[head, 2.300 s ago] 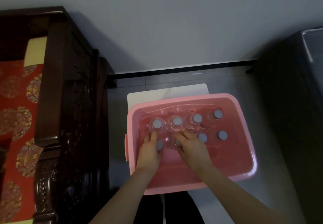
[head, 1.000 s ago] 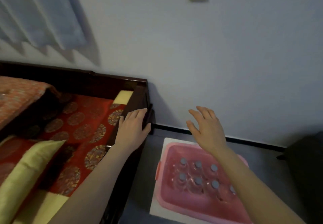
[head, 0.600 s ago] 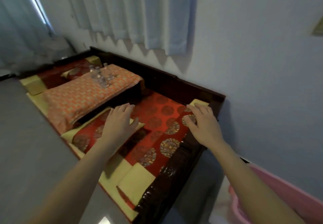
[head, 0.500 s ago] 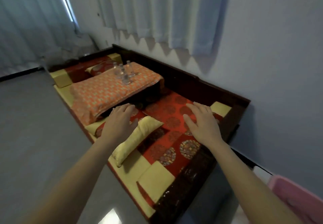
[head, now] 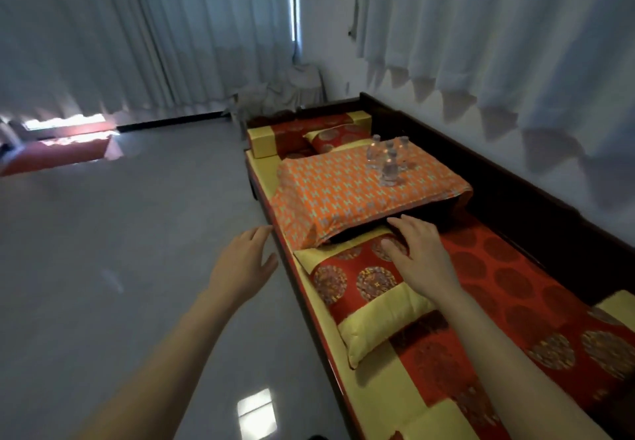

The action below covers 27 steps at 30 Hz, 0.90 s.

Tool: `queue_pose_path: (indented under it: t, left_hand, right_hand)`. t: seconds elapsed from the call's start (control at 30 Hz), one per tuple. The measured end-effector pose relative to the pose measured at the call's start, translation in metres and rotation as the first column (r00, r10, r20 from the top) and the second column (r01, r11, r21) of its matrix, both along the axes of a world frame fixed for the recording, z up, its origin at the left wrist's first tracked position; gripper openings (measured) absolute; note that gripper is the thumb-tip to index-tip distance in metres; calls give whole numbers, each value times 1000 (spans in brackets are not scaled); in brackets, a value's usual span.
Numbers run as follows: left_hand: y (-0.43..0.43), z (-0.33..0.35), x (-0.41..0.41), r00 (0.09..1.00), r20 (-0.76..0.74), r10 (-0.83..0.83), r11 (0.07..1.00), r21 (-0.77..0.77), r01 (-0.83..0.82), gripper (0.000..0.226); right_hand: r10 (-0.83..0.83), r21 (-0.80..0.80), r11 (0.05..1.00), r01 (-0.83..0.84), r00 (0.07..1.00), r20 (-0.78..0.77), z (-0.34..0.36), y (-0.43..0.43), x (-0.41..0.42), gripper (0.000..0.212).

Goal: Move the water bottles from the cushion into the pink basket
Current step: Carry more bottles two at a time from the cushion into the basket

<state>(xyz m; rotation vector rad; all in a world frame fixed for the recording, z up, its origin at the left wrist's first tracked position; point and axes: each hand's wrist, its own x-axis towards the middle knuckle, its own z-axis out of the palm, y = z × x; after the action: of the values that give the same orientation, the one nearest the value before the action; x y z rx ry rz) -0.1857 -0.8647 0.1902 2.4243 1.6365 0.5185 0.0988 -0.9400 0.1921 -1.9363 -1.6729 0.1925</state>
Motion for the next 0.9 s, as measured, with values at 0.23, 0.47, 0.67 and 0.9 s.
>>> queue_pose_path:
  t: [0.23, 0.47, 0.67, 0.9]
  left_hand:
    - [133, 11, -27, 987, 98, 125, 992, -1, -125, 54]
    - [263, 16, -41, 966, 190, 175, 984, -24, -174, 54]
    - [361, 6, -51, 967, 189, 171, 985, -68, -161, 55]
    - [511, -2, -56, 987, 157, 28, 998, -60, -19, 54]
  right_hand:
    - [15, 23, 1000, -16, 999, 43, -1, 141, -17, 49]
    - [47, 9, 999, -48, 990, 130, -9, 279, -23, 49]
    - [15, -32, 999, -10, 983, 184, -18, 369, -30, 57]
    - [-136, -47, 988, 147, 973, 186, -37, 482, -38, 65]
